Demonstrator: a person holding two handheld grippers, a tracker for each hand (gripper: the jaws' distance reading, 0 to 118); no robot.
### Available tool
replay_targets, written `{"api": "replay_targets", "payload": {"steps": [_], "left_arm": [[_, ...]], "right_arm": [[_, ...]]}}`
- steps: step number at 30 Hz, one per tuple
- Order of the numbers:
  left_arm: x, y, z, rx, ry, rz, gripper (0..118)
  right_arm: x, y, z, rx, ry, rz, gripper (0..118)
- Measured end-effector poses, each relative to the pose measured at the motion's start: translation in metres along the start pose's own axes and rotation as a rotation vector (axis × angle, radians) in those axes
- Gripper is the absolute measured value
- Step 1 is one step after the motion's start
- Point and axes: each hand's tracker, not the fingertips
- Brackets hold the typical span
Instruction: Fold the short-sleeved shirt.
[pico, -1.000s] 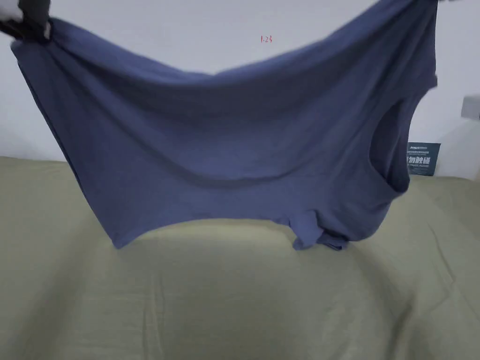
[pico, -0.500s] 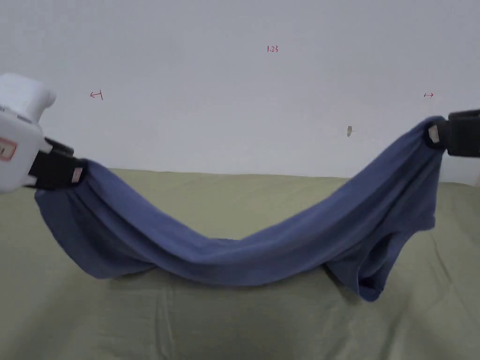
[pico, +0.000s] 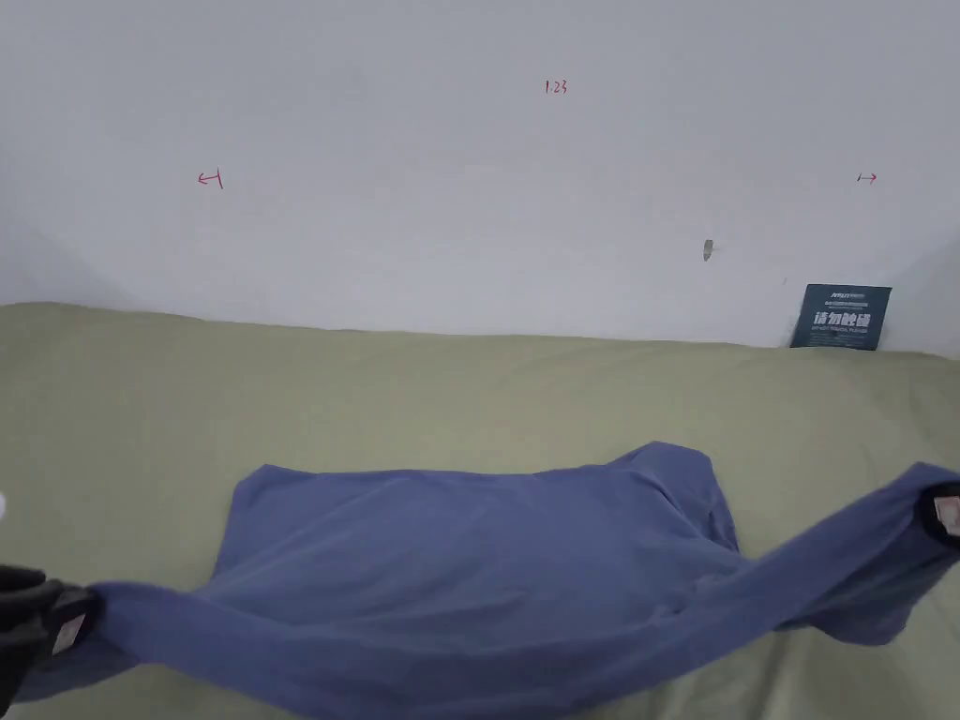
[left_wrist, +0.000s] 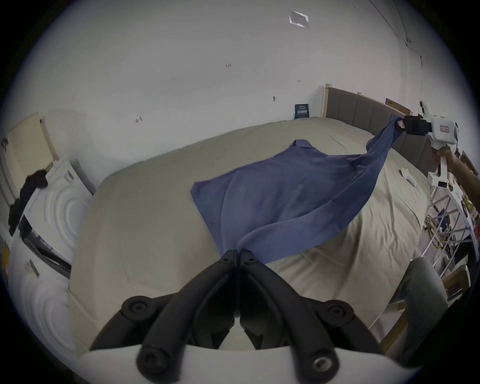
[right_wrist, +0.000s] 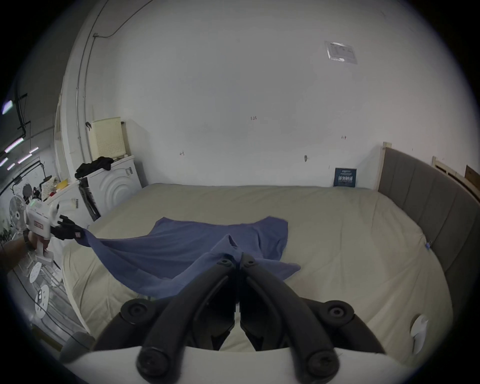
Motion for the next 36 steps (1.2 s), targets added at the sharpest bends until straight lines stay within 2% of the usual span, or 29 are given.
{"api": "replay_targets", "payload": {"steps": [6, 15, 17, 22, 27, 31, 34, 36], "left_arm": [[0.011, -0.059, -0.012, -0.053, -0.025, 0.049, 0], [0.037, -0.149, -0.035, -0.120, -0.073, 0.010, 0], [0.043, -0.158, -0.038, -0.114, -0.069, 0.002, 0], [0.053, -0.171, -0.034, -0.082, -0.070, -0.014, 1], [0.055, -0.177, -0.021, -0.011, -0.045, -0.077, 3], [0.046, -0.180, -0.008, 0.032, -0.079, -0.049, 6], [0.046, -0.183, 0.000, -0.005, -0.086, -0.037, 6], [0.050, -0.185, 0.005, -0.060, -0.079, 0.020, 7]], "right_arm": [[-0.005, -0.055, 0.004, -0.101, -0.011, -0.039, 4], [0.010, -0.131, 0.017, -0.209, -0.049, -0.137, 4], [0.016, -0.141, 0.022, -0.222, -0.057, -0.161, 4], [0.016, -0.162, 0.039, -0.231, -0.075, -0.113, 4], [0.012, -0.170, 0.051, -0.179, -0.083, -0.125, 4], [0.016, -0.163, 0.058, -0.112, -0.066, -0.151, 4], [0.020, -0.161, 0.063, -0.135, -0.080, -0.151, 4], [0.023, -0.162, 0.069, -0.177, -0.100, -0.168, 5]]}}
